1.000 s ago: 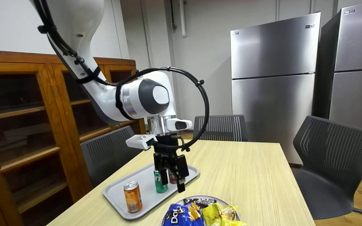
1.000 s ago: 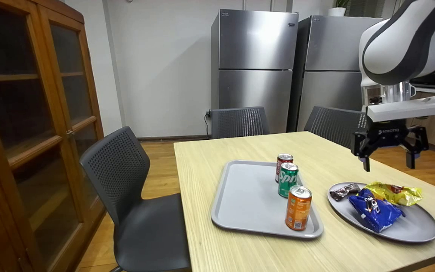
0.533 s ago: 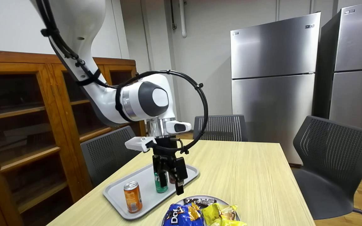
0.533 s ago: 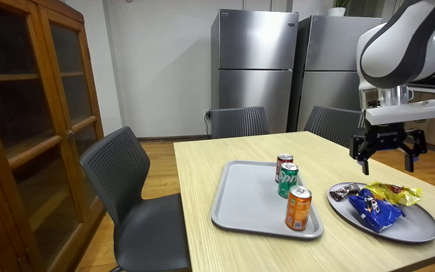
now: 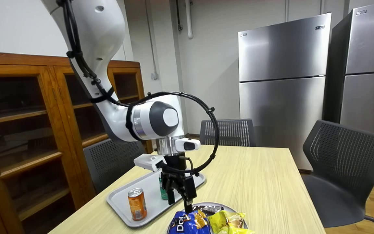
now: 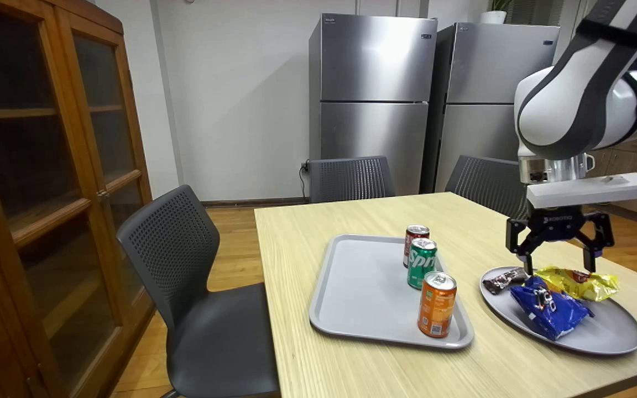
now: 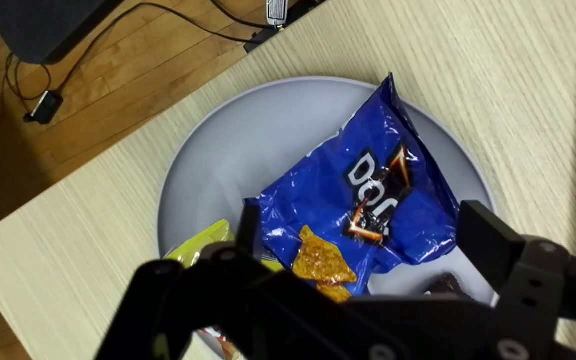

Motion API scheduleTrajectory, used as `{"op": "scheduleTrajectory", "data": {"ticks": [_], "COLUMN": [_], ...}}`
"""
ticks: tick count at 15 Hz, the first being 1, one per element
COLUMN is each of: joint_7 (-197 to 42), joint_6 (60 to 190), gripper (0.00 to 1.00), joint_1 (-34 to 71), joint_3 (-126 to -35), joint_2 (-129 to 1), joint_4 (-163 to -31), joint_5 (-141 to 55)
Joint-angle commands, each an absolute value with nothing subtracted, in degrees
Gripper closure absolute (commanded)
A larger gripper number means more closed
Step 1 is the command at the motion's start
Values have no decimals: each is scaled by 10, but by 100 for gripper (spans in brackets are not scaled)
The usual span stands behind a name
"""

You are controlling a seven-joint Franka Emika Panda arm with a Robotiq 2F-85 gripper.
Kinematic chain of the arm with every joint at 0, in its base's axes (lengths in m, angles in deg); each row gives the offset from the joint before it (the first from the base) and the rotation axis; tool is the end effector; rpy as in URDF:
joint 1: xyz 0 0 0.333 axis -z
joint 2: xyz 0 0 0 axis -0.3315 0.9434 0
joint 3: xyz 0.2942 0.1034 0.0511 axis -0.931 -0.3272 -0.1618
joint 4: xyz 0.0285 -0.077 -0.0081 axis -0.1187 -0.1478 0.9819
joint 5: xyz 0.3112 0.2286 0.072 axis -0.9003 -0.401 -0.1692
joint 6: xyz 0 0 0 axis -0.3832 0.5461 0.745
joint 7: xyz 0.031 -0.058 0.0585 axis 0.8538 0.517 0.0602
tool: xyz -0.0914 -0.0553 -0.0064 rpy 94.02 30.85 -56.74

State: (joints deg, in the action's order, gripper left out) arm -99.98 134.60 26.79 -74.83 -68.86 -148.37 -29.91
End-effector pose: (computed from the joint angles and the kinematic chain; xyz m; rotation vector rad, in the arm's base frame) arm 0.4250 -0.1298 0.1885 2.8361 -0.7675 -0.2706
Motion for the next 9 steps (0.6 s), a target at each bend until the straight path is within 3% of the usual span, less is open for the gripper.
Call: {"op": "scheduleTrajectory", "data": {"ticks": [1,9], "joint_7": [-1002,-1003], "joint_6": [1367,1394], "gripper": [0,0], "joint_1": [253,230], "joint_3": [-734,-711], "joint_2": [-651,-596], "joint_4": [-1457,-1425], "joint_5": [-315,-333]}}
